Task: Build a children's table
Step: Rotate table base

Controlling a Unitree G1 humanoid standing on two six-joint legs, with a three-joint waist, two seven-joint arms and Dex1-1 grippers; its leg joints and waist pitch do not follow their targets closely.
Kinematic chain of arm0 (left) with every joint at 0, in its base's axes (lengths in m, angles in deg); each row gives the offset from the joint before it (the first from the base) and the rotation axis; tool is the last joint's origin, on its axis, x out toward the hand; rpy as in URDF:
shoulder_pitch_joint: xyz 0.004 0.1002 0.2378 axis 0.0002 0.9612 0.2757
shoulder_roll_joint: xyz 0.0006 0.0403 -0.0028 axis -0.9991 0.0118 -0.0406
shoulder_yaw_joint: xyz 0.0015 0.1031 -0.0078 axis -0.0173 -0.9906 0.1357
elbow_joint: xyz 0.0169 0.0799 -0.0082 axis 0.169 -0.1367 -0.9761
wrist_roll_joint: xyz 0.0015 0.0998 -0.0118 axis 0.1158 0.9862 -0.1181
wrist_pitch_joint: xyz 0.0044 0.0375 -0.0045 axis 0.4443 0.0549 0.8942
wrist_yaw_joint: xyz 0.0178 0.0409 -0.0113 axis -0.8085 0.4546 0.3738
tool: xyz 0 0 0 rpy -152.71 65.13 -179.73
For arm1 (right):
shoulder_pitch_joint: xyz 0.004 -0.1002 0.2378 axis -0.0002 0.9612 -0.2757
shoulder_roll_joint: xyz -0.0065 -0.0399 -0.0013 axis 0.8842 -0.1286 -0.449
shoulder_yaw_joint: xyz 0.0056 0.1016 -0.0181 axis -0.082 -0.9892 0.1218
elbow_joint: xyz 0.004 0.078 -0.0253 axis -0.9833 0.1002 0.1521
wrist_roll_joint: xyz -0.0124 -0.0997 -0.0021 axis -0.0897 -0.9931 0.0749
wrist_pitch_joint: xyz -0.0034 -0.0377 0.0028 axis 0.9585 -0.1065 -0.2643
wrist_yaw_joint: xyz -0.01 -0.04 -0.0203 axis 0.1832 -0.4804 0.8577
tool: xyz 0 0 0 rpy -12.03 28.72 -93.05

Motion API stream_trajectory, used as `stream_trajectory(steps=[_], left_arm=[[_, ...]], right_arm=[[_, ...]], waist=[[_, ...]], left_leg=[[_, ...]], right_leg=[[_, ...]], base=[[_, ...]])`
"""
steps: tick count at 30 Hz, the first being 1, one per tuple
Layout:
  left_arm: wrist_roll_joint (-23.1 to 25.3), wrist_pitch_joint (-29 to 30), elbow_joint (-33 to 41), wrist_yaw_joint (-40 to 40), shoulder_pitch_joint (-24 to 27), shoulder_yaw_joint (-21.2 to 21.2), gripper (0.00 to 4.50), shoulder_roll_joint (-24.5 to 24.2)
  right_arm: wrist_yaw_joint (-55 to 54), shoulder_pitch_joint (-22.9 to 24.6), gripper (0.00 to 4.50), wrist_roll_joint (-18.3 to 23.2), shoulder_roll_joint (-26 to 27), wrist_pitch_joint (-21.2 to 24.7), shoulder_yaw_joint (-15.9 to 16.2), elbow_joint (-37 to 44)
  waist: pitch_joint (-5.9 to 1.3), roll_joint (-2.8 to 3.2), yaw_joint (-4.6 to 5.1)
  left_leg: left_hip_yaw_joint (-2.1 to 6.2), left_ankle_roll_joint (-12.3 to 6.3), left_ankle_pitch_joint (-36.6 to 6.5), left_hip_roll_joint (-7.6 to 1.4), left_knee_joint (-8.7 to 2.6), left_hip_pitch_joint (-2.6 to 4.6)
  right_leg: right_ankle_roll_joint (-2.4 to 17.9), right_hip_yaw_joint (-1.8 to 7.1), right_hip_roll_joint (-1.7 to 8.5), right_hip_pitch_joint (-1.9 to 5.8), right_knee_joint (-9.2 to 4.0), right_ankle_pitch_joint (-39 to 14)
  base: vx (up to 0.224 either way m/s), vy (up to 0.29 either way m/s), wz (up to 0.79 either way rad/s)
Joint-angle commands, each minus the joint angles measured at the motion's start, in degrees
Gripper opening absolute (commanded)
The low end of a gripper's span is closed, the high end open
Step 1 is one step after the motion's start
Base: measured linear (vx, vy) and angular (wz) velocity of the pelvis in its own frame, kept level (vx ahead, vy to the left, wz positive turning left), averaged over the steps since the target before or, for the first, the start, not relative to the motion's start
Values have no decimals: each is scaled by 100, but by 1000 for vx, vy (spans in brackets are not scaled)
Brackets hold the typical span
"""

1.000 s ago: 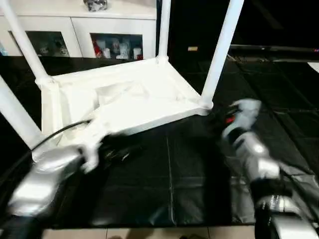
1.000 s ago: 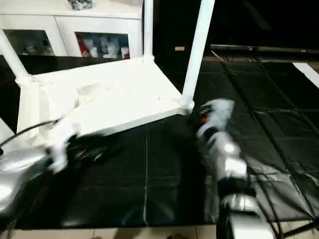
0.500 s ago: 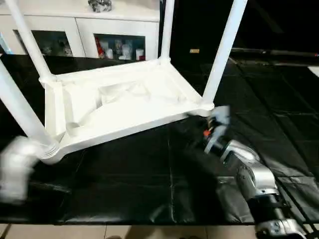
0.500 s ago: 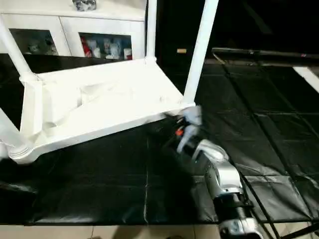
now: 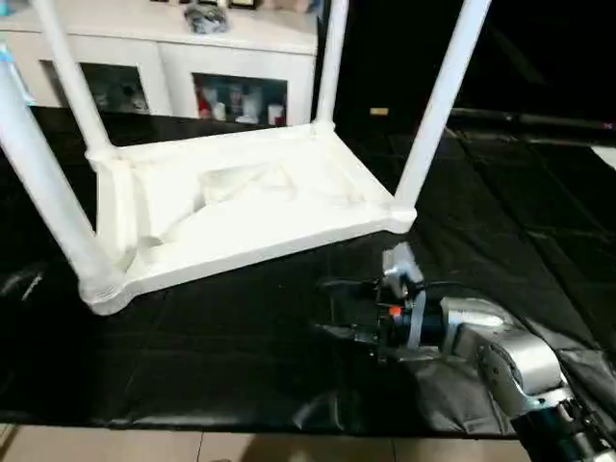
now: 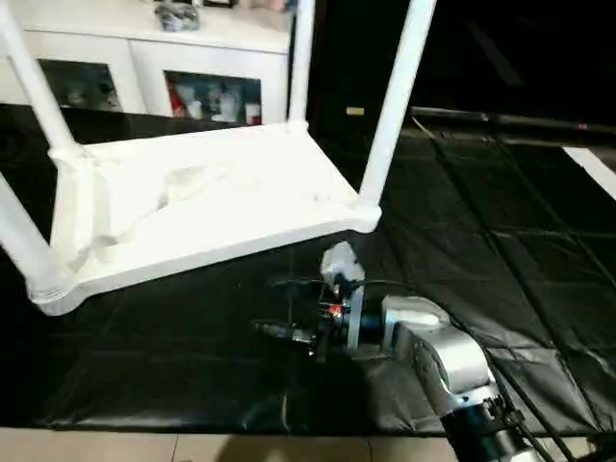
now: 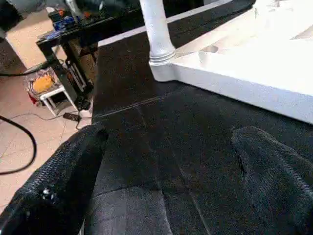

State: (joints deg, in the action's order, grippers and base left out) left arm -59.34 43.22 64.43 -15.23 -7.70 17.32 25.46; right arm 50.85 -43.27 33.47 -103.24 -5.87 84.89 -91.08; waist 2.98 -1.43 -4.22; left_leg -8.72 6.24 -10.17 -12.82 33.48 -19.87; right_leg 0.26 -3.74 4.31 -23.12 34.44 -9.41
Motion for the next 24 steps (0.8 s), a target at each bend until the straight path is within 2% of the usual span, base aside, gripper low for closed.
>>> stream_trajectory(steps=[1, 5, 6, 8, 10, 12, 15, 17, 19, 20, 23, 24], left_arm=[[-147, 81, 71, 182, -203, -331, 445, 134], [-212, 98, 93, 270, -391, -582, 445, 279], [-186, 45, 34, 243, -478, -644, 445, 345], [-130, -21, -47, 232, -637, -780, 445, 497], [-111, -11, 76, 148, -721, -912, 445, 715], [-238, 135, 318, 160, -698, -958, 445, 851], [-789, 725, 1150, 211, -515, -1102, 445, 1111], [-1296, 1210, 1913, 288, -275, -1315, 445, 1234], [-1421, 1314, 2115, 251, -227, -1378, 445, 1287], [-1575, 1437, 2384, 211, -175, -1501, 445, 1367], [-1865, 1698, 2991, 1, -177, -1814, 445, 1612], [-1866, 1698, 2992, 1, -177, -1815, 445, 1612]], right_arm=[[-111, -125, 450, -128, -29, -90, -15, -148], [-185, -168, 450, -197, -14, -110, -22, -199], [-210, -173, 450, -216, -10, -117, -30, -198], [-246, -186, 450, -221, 5, -81, -41, -182], [-295, -191, 450, -232, 43, -33, -20, -171], [-355, -205, 450, -293, 73, -62, 1, -225], [-767, -327, 450, -645, 178, -310, -4, -638], [-1458, -502, 450, -1145, 274, -675, -48, -1202], [-1716, -566, 450, -1250, 313, -698, -103, -1386], [-2072, -661, 450, -1379, 349, -753, -185, -1641], [-2903, -886, 450, -1634, 424, -829, -350, -2170], [-2905, -887, 450, -1635, 424, -830, -350, -2171]], waist=[[-253, 176, 0], [-277, 181, -26], [-289, 158, -36], [-302, 174, -75], [-313, 164, -89], [-325, 162, -87], [-340, 160, -74], [-330, 145, -71], [-322, 132, -70], [-318, 106, -55], [-323, 111, -52], [-320, 127, -40]], left_leg=[[-6, 181, -2731, 6, -521, 91], [-27, 187, -2592, 4, -502, 98], [-35, 179, -2500, 4, -496, 88], [-52, 194, -2424, 1, -488, 115], [-49, 209, -2279, 0, -491, 67], [-54, 241, -2205, -10, -488, 65], [-56, 310, -2072, -15, -482, 35], [-76, 349, -2091, -9, -474, 45], [-93, 321, -2127, 21, -462, 57], [-92, 316, -2078, 19, -465, 36], [-93, 324, -1940, 32, -452, 35], [-96, 326, -1956, 41, -446, 24]], right_leg=[[824, 207, 279, 127, -498, -2729], [900, 216, 272, 133, -473, -2520], [932, 220, 272, 146, -455, -2392], [968, 222, 260, 133, -447, -2233], [1038, 223, 260, 181, -398, -1954], [1091, 226, 265, 187, -369, -1817], [1235, 228, 278, 197, -310, -1564], [1257, 230, 275, 179, -320, -1615], [1188, 226, 242, 177, -354, -1778], [1150, 231, 246, 194, -347, -1803], [1089, 224, 236, 208, -359, -1870], [1037, 225, 225, 213, -355, -1906]], base=[[0, 0, 0], [0, 0, 0], [0, 0, 0], [0, 0, 0], [0, 0, 0], [0, 0, 0], [0, 0, 0], [0, 0, 0], [0, 0, 0], [0, 0, 0], [0, 0, 0], [0, 0, 0]])
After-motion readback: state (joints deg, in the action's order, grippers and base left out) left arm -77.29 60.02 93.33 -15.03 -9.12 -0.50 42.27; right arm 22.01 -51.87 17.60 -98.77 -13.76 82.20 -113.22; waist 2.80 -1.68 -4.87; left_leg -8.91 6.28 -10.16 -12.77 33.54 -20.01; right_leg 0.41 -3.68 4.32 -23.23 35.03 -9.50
